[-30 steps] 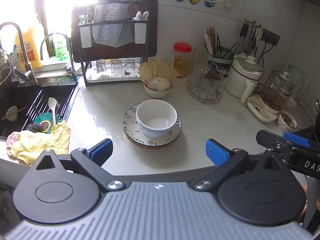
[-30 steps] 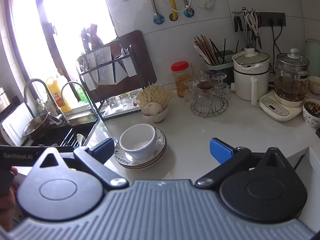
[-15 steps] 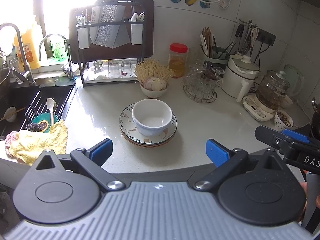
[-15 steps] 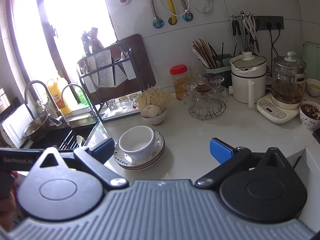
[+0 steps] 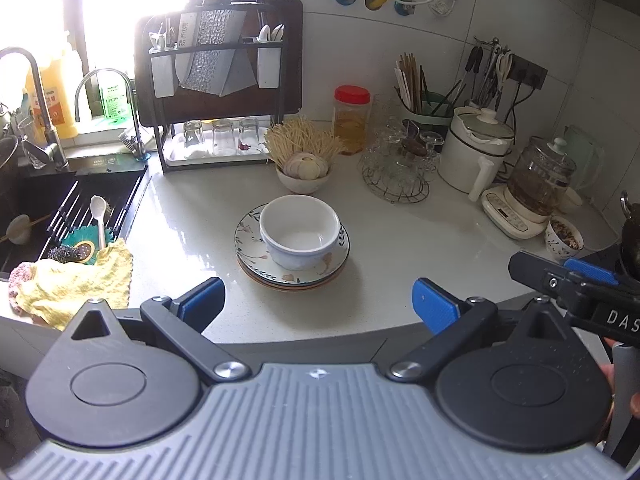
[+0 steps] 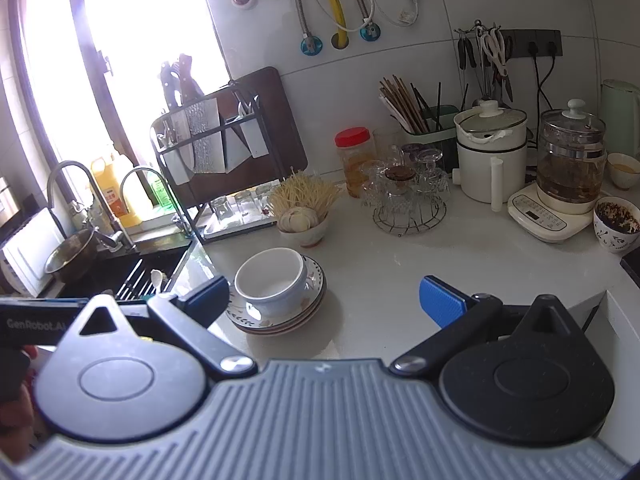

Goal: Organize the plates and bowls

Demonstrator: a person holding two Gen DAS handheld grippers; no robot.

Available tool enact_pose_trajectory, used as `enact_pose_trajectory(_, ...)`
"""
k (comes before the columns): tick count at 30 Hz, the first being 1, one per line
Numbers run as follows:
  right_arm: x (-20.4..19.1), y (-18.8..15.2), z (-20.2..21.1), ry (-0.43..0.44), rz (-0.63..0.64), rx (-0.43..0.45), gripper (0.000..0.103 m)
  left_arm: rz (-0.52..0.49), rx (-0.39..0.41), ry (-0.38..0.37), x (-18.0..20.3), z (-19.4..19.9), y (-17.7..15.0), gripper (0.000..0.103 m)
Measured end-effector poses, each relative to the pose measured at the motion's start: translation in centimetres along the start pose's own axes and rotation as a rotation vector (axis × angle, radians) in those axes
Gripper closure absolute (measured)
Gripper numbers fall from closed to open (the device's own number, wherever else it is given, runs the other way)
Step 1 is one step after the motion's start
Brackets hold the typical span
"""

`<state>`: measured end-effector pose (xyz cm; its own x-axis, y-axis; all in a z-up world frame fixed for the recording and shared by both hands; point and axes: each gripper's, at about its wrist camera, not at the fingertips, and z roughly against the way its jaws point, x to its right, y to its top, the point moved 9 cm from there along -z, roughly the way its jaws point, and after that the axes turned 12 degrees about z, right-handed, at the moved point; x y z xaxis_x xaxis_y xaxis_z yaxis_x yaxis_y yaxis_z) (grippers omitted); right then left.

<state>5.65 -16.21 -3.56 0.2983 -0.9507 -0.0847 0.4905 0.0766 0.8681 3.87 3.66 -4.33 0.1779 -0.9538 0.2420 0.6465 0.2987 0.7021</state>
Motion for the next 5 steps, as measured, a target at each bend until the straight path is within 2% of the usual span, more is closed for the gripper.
enact_pose_trajectory(5, -0.01, -0.24, 0.23, -0.002, -0.003, -0.001, 0.000, 0.010, -0.015, -0.010, 0.10, -0.59, -0.22, 0.002)
